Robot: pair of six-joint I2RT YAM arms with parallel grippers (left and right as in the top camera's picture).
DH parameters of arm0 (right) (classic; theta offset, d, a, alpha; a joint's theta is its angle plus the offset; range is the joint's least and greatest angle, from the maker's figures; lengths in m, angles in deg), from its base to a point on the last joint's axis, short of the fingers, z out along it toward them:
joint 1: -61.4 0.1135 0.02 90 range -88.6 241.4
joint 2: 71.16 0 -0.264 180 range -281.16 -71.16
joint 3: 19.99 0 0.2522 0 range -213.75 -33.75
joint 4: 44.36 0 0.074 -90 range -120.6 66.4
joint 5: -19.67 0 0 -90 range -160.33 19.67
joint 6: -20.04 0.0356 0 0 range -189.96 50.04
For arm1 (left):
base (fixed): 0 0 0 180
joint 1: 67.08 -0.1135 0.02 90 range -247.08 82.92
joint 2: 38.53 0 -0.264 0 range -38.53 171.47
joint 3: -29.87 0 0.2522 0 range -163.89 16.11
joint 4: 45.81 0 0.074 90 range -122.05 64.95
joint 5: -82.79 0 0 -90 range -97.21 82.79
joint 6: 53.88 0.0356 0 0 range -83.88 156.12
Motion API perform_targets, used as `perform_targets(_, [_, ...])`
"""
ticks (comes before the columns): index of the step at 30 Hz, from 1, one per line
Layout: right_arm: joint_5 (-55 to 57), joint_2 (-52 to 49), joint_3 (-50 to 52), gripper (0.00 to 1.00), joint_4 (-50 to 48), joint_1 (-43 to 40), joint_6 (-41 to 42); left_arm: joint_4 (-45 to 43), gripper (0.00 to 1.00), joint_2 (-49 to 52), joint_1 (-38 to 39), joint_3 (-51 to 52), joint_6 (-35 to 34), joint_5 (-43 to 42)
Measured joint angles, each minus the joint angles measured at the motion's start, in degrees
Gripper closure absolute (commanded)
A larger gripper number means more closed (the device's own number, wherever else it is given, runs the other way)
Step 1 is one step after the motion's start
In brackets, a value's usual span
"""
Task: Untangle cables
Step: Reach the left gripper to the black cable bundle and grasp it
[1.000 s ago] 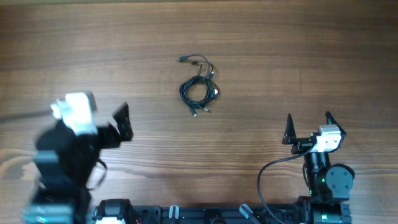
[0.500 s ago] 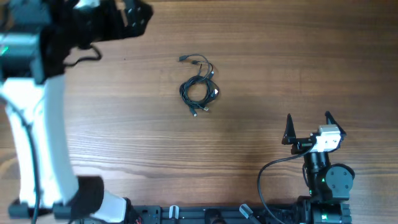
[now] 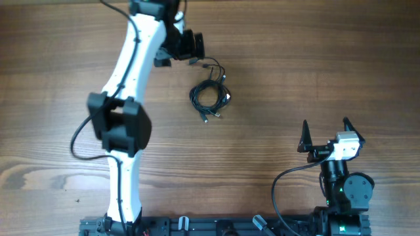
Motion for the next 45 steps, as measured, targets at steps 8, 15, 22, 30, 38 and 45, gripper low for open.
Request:
perform_targets(8, [0.0,0.0,0.0,0.0,0.0,0.0,0.0,-2.43,0.06,8.76,2.95,0.15,0.81,2.56])
perform_targets(15, [0.0,0.0,0.0,0.0,0.0,0.0,0.0,-14.29,0.19,8.76,2.75,0.2,-25.14,3.13])
perform_targets(22, [0.0,0.0,0.0,0.0,0.0,0.0,0.0,-19.91,0.11,8.76,7.1,0.2,-40.46,4.7])
perform_targets(30, [0.0,0.0,0.0,0.0,0.0,0.0,0.0,-19.98,0.14,9.27,14.25,0.2,-43.76,10.38])
perform_targets(38, [0.0,0.0,0.0,0.0,0.0,0.0,0.0,-18.69,0.96,13.49,13.7,0.2,-41.07,13.25])
perform_targets(45, [0.0,0.0,0.0,0.0,0.0,0.0,0.0,-15.85,0.96,12.94,13.22,0.17,-26.91,11.43])
